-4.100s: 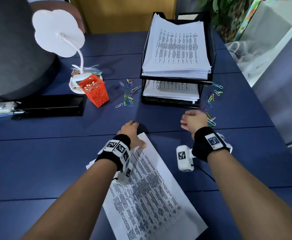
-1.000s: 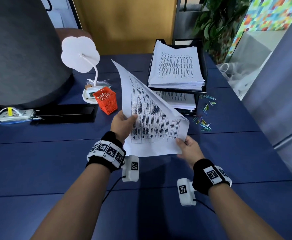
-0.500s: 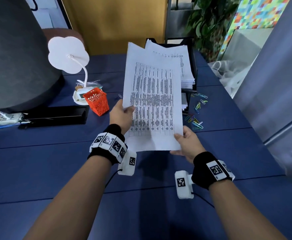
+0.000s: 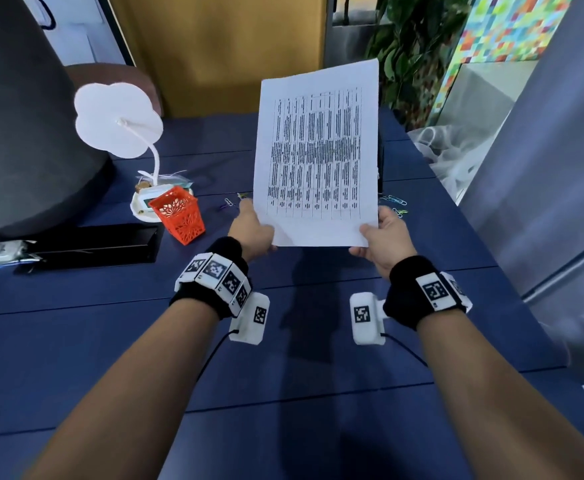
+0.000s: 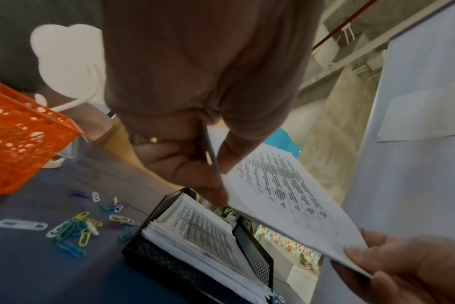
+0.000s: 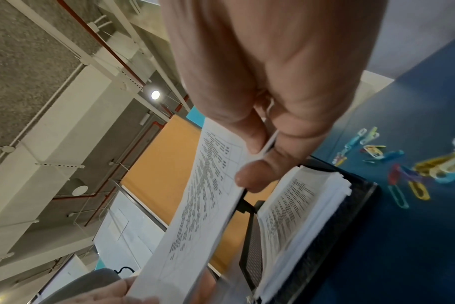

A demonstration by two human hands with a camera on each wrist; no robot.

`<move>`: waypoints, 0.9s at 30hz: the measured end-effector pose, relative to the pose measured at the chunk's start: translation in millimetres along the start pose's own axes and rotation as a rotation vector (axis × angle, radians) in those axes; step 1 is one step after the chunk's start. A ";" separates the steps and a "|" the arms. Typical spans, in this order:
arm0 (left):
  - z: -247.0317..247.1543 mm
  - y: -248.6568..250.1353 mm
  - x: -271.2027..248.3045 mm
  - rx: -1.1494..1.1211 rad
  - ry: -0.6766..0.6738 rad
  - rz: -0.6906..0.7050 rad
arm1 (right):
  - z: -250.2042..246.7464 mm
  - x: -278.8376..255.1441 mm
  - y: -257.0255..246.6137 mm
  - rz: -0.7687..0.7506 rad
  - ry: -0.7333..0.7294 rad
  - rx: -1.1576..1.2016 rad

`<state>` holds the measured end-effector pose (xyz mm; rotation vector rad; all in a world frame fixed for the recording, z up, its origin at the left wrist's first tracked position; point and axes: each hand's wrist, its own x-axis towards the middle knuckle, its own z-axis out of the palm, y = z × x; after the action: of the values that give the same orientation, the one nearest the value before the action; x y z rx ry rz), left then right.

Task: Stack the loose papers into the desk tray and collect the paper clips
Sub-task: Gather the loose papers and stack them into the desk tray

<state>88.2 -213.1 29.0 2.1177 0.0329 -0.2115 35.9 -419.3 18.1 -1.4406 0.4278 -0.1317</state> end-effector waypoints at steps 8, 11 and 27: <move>-2.1 40.3 55.0 -0.002 0.113 0.105 | 3.1 54.0 -31.3 -0.073 0.134 -0.002; 0.8 46.5 73.8 0.030 0.187 0.150 | 6.1 75.4 -39.0 -0.071 0.142 -0.056; 13.9 50.6 132.6 0.570 0.128 0.193 | 6.4 143.3 -56.5 -0.224 0.339 -0.985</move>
<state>222.2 -259.7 42.7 2.6805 -0.1746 0.0393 179.1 -470.0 44.4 -2.4541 0.6513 -0.3849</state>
